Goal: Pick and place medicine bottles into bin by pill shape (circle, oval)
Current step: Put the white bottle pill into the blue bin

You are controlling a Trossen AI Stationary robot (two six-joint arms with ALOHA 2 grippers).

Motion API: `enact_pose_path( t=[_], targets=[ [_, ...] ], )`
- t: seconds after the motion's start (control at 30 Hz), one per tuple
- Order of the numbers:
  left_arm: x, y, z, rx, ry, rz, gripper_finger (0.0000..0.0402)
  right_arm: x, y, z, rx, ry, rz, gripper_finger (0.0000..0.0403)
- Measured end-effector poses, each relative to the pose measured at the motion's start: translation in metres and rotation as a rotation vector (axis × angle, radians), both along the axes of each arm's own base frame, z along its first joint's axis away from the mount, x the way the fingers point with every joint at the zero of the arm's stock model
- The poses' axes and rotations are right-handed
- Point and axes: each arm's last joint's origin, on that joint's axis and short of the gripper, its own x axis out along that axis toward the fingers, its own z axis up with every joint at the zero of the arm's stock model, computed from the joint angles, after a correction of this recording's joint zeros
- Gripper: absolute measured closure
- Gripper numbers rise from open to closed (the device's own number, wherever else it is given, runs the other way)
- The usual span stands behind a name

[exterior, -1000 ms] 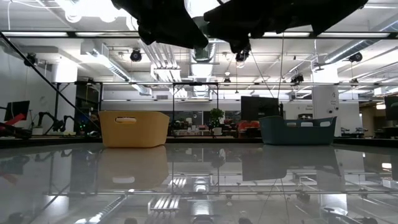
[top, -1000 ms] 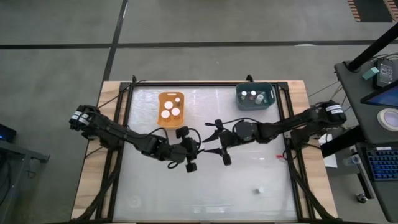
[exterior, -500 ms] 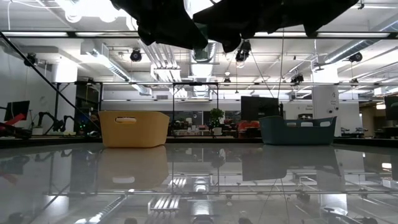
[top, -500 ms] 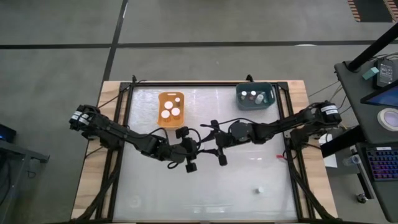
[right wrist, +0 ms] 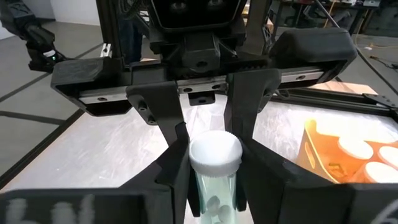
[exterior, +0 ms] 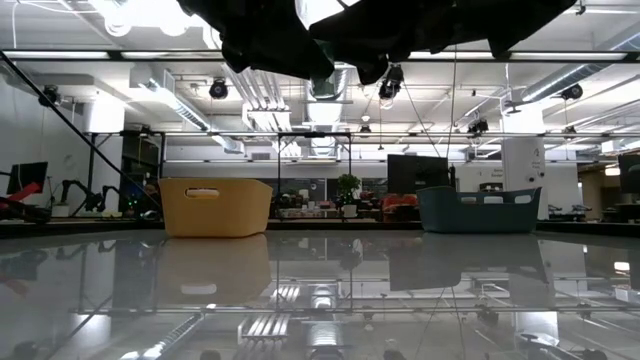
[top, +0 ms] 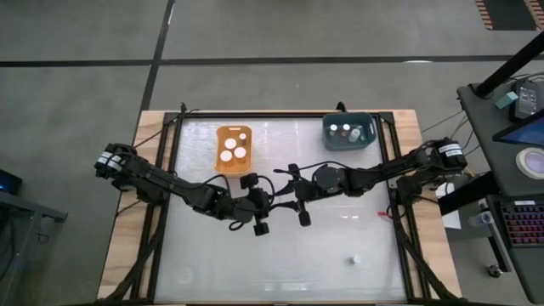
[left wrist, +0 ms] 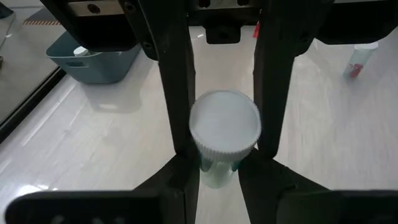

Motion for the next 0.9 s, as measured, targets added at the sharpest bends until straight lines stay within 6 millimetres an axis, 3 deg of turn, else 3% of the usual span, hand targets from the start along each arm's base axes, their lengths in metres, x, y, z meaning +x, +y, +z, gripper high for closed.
enact_pose_path(
  t=[0.37, 0.73, 0.9],
  targets=[
    [0.000, 0.000, 0.000, 0.001, 0.000, 0.000, 0.0319, 0.000, 0.000, 0.000, 0.000, 0.000, 0.000, 0.0282],
    [-0.005, 0.001, 0.004, 0.069, 0.027, -0.035, 0.0204, -0.001, -0.002, 0.001, 0.007, 0.002, -0.006, 0.0286],
    [-0.017, 0.007, 0.008, 0.095, 0.070, -0.003, 0.0180, -0.005, -0.011, 0.005, -0.005, 0.033, -0.068, 0.0288]
  ],
)
